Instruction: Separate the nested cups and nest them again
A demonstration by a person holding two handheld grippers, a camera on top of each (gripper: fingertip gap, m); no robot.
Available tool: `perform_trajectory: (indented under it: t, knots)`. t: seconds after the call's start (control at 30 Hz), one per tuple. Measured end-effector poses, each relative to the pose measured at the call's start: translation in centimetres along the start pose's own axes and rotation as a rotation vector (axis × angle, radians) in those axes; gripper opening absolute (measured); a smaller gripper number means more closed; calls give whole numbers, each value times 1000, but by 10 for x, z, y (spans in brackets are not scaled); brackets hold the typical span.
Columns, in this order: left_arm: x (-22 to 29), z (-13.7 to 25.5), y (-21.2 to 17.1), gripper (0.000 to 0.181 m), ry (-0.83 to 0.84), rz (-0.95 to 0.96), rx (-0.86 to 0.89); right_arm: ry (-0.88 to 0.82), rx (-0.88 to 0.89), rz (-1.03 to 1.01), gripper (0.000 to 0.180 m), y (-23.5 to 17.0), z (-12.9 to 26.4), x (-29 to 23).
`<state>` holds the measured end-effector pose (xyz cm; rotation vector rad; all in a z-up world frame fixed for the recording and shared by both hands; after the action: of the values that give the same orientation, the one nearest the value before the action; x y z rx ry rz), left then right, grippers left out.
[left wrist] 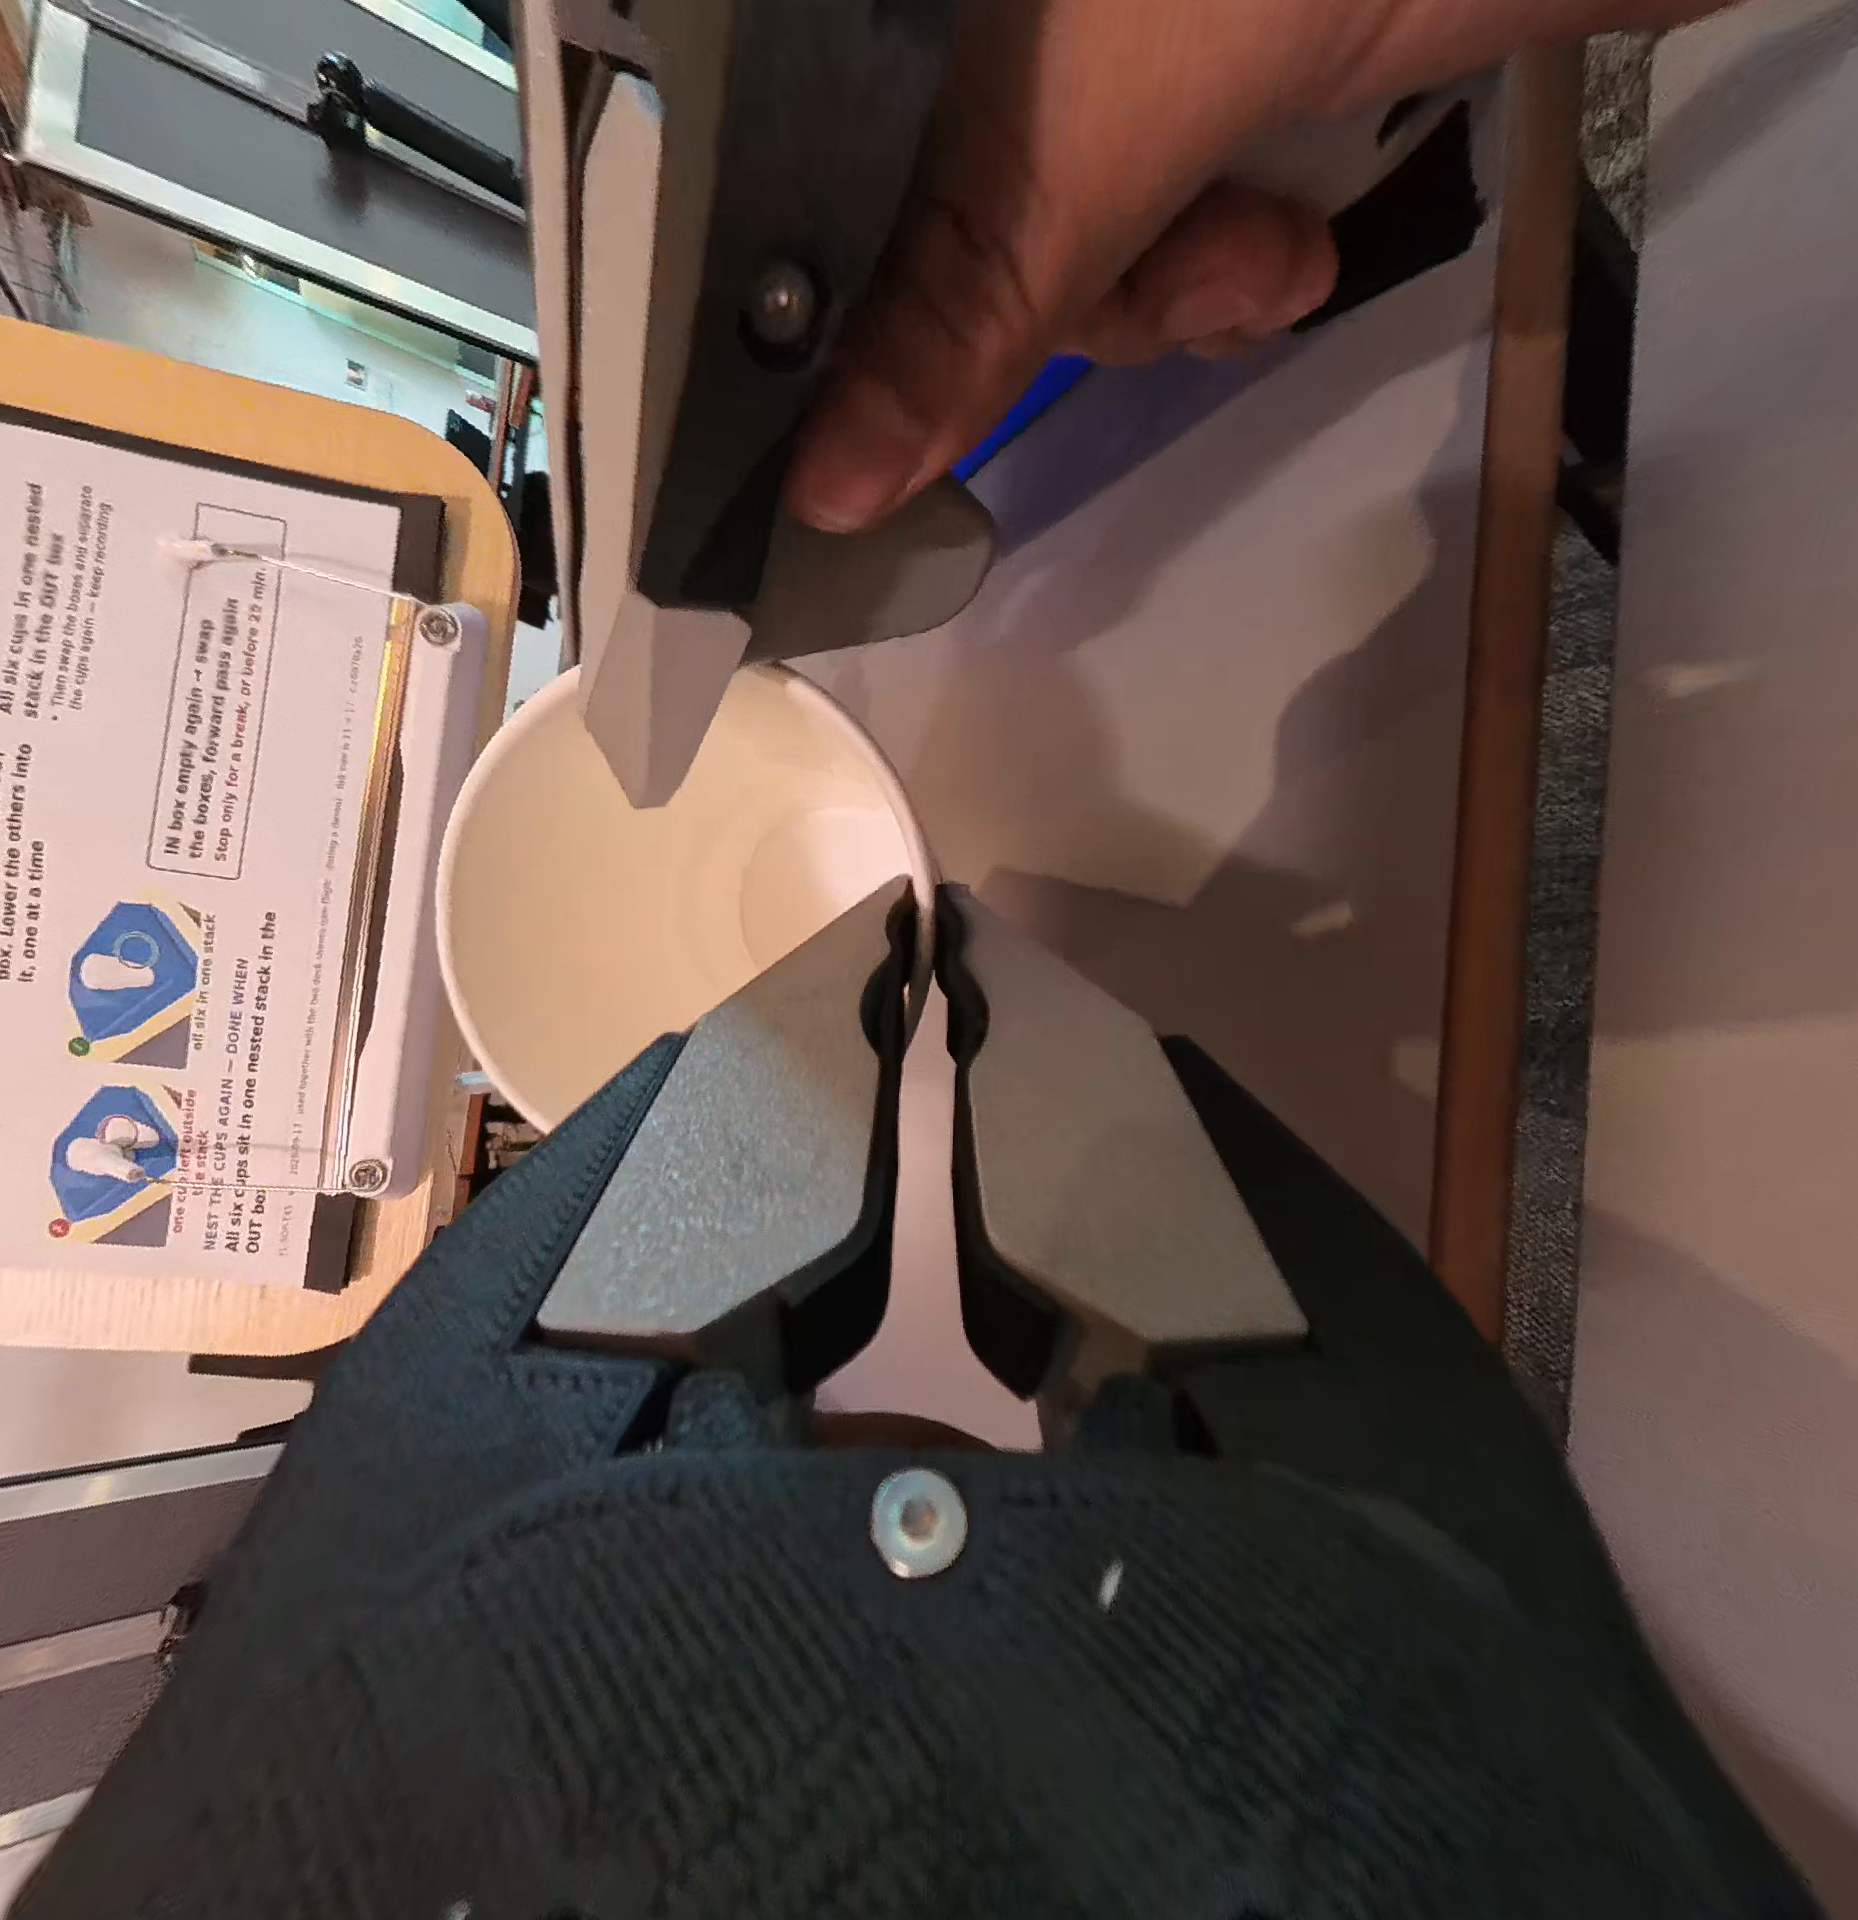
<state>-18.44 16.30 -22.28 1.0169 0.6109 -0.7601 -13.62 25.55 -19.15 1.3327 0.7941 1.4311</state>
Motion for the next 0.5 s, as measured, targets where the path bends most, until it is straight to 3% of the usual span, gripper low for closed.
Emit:
perform_trajectory:
  t: [0.5]
  knots:
    - [-3, 5, 7, 2, -45, 118, 71, -24, -20, -49, 1, -4, 1, 7]
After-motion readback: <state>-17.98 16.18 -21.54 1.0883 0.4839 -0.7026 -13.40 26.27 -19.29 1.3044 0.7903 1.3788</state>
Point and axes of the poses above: each gripper's, where its closed fingertips meet, z back along the fingers, y out of its top, x = y × z across the jaws, the point moved 8 cm from there along z, back along the fingers, and after that the axes turned 9 degrees about z, right-handed, at the moved point
